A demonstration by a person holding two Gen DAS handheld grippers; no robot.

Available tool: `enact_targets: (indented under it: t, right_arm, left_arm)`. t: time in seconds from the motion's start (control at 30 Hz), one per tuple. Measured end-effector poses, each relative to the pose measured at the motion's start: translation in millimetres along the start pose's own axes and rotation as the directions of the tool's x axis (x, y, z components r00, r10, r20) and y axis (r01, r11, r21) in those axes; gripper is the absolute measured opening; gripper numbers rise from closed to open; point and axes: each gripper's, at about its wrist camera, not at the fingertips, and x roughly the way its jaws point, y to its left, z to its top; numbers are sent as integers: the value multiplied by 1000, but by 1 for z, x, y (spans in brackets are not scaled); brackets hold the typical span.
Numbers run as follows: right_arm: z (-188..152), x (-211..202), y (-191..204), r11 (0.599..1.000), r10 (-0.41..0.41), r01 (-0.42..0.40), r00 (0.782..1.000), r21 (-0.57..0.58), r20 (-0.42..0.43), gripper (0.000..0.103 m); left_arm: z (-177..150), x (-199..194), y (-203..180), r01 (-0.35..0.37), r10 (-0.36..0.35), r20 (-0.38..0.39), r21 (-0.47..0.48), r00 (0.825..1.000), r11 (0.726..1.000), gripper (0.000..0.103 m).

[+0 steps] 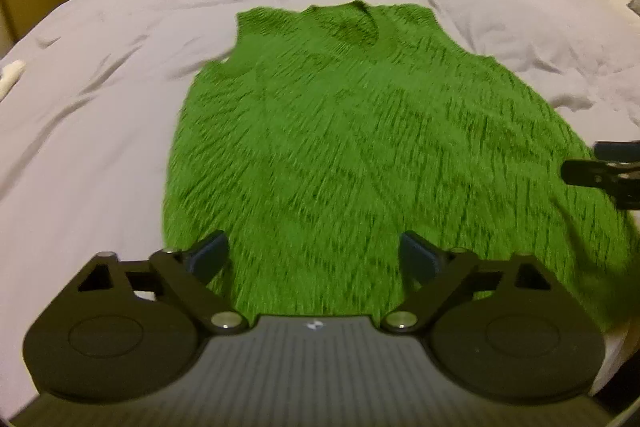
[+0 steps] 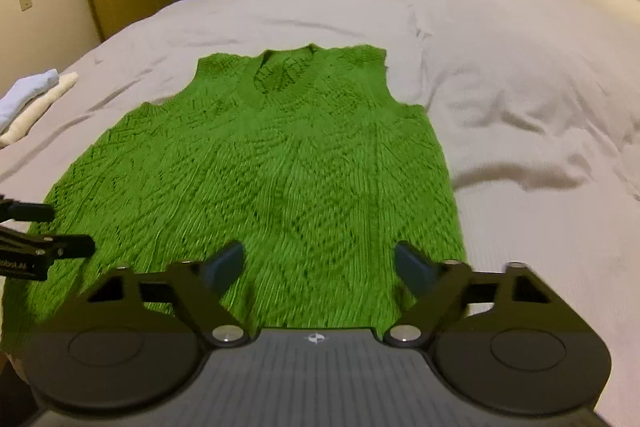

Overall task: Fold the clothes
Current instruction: 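Move both open grippers toward the hem of the flat vest, then grasp the vest hem with the left gripper while the right gripper grasps the hem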

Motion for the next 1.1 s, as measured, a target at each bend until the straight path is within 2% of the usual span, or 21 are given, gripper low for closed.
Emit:
enact_targets:
  t: [0.07,0.17,0.3,0.37,0.53,0.67,0.8,0.87,0.9,0.93,1.03,1.1]
  right_arm:
    - [7,14,-5,1000,21,-21,1000,-5,-13,72]
    - [20,39,-14,998,54,-54,998,-18,-39,63]
    - [45,74,-31,997,72,-73,996,-24,-55,60]
    - [60,89,-39,997,74,-76,996,-28,-52,56]
    - [99,139,-56,996,87,-89,994,-31,-68,49]
    - [129,179,-76,997,71,-72,995,-18,-64,46]
    - [162,206,-101,995,93,-92,995,40,-22,49]
    - [178,217,-117,986,136,-137,991,92,8,55]
    - [185,223,-124,981,156,-157,988,117,19,65]
    - [190,228,-130,975,171,-174,985,138,29,67]
    - [201,246,-145,954,230,-234,972,189,40,69]
    - [206,261,-152,938,270,-271,962,215,35,69]
  left_arm:
    - [8,10,3,26,-26,9,15,1000,1000,84]
    - [22,28,9,51,-52,15,30,999,998,78]
    - [50,59,25,70,-71,25,37,997,997,76]
    - [64,75,33,79,-80,30,41,996,996,75]
    - [101,124,43,90,-91,20,60,996,994,66]
    - [132,164,54,63,-63,5,60,998,996,64]
    - [168,195,76,31,-31,27,14,999,999,63]
    - [185,208,92,24,-23,37,-40,999,999,65]
    - [194,214,103,35,-32,38,-84,999,996,68]
    - [199,219,113,51,-46,44,-123,998,991,70]
    - [211,233,140,104,-91,70,-224,993,969,75]
    - [217,245,149,145,-130,74,-258,989,955,76]
